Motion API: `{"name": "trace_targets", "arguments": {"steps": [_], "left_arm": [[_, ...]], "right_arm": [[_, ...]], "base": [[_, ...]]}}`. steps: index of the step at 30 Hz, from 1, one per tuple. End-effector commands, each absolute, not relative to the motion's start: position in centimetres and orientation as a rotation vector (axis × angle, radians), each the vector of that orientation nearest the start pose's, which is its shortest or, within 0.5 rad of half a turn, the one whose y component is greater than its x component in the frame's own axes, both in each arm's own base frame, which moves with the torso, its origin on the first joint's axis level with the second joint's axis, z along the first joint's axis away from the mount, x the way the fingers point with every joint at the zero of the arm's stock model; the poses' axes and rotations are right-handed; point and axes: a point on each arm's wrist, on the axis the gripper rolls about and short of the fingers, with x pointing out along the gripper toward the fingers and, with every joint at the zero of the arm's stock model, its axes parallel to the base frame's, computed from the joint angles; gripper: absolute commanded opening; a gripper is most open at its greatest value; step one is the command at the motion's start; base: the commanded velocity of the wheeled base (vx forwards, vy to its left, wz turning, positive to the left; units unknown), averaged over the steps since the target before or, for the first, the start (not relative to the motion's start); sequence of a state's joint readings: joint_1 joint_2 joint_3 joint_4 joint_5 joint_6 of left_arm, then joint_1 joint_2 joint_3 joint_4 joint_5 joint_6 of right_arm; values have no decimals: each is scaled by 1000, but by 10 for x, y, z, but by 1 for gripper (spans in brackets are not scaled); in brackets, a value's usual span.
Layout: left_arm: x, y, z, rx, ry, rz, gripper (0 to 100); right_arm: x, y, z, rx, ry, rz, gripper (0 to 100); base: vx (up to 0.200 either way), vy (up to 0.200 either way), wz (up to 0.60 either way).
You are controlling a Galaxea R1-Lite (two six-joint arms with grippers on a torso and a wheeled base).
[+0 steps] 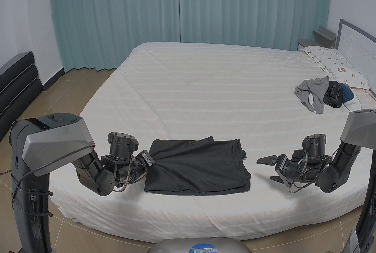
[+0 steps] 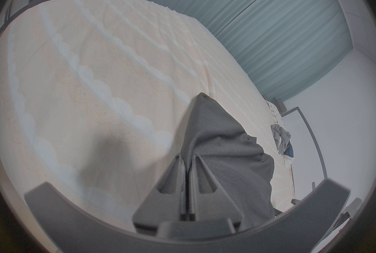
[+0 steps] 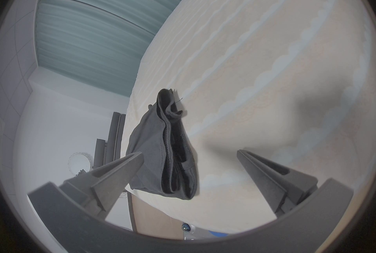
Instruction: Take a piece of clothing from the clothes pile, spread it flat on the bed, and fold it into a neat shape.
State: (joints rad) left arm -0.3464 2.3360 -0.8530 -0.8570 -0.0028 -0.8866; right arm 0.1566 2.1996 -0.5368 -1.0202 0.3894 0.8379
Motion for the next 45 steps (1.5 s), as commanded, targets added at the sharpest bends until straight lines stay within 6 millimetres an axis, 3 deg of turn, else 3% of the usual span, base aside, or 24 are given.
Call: {"name": "trace_targets", "arguments": {"steps": [1, 7, 8, 28, 35, 43, 45], "left_arm": [[355, -133, -13, -735, 734, -46, 0], [354, -134, -13, -735, 737, -49, 0], [354, -134, -13, -734, 739, -48, 100], [355, -121, -8, -770, 723, -14, 100], [346, -126, 9, -767, 675, 7, 100], [342, -121, 25, -748, 565, 102, 100], [332, -117, 49, -760, 512, 100, 100]], "right_arm": [[311, 58, 1, 862, 834, 227, 100], [311, 59, -1, 861, 839, 222, 100], [311, 59, -1, 861, 839, 222, 100], [311, 68, -11, 875, 877, 225, 100], [317, 74, -13, 868, 816, 241, 100], [309, 106, 14, 802, 681, 290, 100], [303, 114, 30, 767, 606, 257, 100]], "base": [[0, 0, 0], [0, 0, 0], [0, 0, 0], [0, 0, 0], [0, 0, 0], [0, 0, 0], [0, 0, 0]]}}
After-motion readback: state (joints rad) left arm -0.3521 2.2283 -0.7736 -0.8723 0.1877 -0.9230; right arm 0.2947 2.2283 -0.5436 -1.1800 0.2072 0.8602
